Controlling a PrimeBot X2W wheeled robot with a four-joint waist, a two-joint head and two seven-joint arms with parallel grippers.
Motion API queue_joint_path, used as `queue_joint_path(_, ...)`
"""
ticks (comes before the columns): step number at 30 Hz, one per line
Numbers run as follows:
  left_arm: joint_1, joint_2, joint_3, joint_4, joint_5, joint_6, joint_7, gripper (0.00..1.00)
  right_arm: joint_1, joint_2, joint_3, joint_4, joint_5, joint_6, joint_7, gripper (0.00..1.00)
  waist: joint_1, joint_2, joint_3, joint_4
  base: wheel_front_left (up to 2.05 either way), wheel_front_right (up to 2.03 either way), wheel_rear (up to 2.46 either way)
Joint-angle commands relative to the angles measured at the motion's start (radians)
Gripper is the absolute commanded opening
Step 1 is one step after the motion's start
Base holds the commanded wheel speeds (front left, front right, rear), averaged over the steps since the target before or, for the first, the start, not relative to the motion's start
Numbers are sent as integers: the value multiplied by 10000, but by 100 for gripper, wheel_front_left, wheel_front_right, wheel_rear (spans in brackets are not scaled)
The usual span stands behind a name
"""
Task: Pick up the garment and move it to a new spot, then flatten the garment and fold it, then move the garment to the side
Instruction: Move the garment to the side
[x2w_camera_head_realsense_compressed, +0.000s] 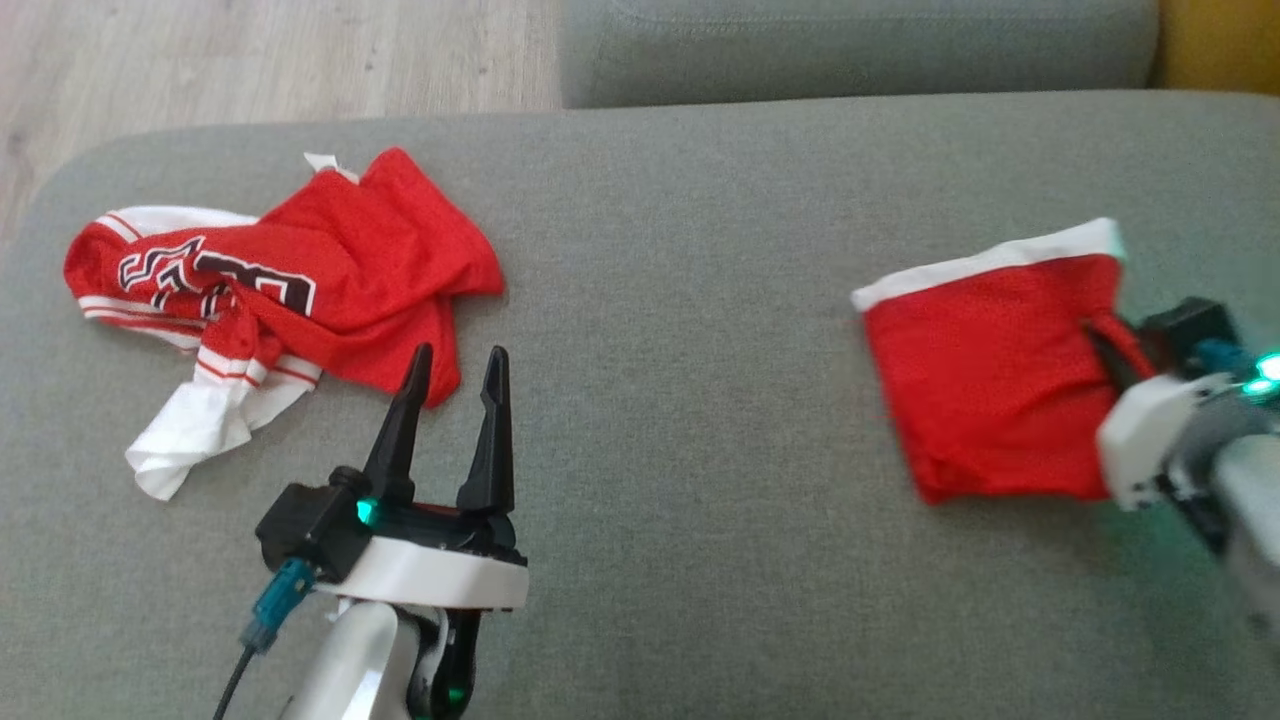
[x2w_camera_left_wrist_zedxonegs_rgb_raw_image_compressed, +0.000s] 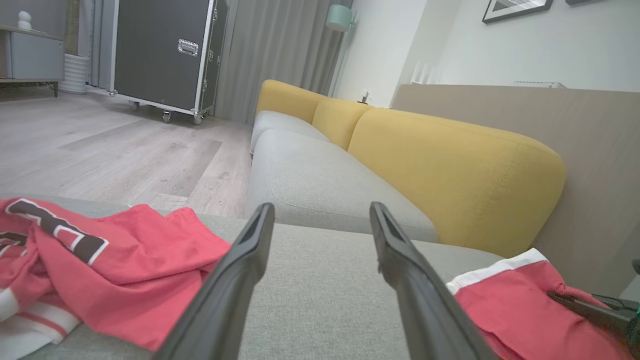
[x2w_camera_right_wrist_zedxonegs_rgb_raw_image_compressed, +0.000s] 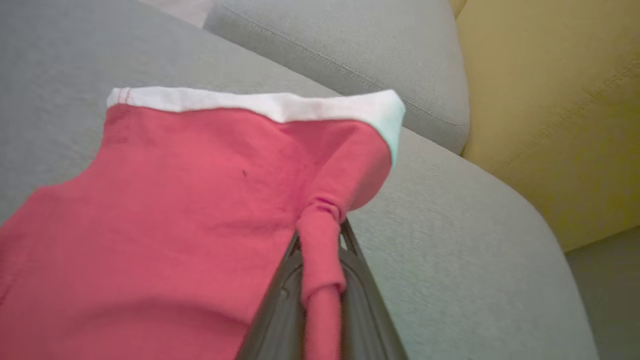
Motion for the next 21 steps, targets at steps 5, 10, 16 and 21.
queue_joint_path(5,-614,41,246,-515,42,66,-94,100,-501,-1881,808,-429,627,33,269,0,1,0,541,149,0,0,0)
queue_joint_path(10,-897,41,195,-572,128,43,-94,100,-814,-3389,994,-194,888,33,337,0,1,0,1152,334,0,0,0)
queue_joint_path(16,-1203,41,195,-634,170,22,-94,100,-1257,-4324,589,456,942,33,137,0,1,0,1689,506,0,0,0)
queue_joint_path(21,-1345,41,248,-726,177,21,-94,100,-1483,-4469,283,1049,1020,33,43,0,1,0,1877,582,0,0,0)
